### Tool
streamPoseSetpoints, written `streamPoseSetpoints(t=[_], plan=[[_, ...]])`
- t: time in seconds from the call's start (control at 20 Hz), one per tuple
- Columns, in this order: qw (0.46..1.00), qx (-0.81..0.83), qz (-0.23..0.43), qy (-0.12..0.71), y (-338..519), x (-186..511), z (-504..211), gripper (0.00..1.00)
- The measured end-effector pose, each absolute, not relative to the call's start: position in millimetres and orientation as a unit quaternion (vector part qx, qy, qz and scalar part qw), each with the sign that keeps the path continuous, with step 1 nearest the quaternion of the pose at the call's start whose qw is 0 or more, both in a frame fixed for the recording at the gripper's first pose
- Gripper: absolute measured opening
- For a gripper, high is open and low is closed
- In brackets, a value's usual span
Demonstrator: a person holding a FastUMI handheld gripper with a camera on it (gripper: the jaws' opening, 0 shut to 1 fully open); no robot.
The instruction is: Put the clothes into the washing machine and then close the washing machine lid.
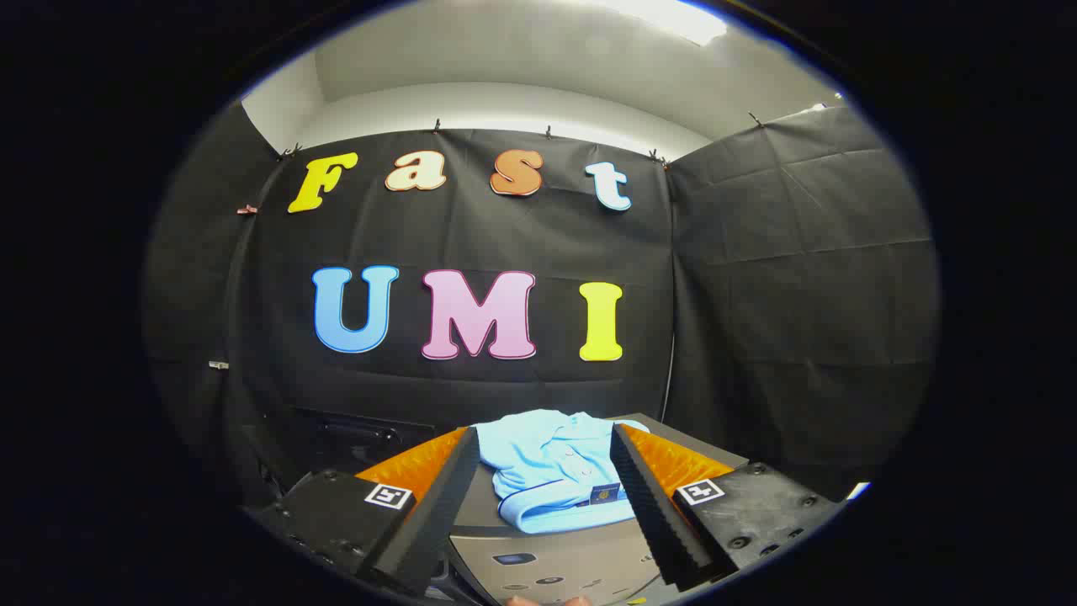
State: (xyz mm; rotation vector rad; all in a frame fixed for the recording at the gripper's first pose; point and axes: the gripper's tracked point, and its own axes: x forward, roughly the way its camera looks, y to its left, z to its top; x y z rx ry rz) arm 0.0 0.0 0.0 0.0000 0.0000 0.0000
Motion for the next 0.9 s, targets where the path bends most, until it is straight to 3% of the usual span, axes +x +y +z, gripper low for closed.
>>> streamPoseSetpoints(t=[0.9], plan=[[1.000, -0.002, 0.002, 0.014, -4.7, 2.0, -11.5, 0.98]])
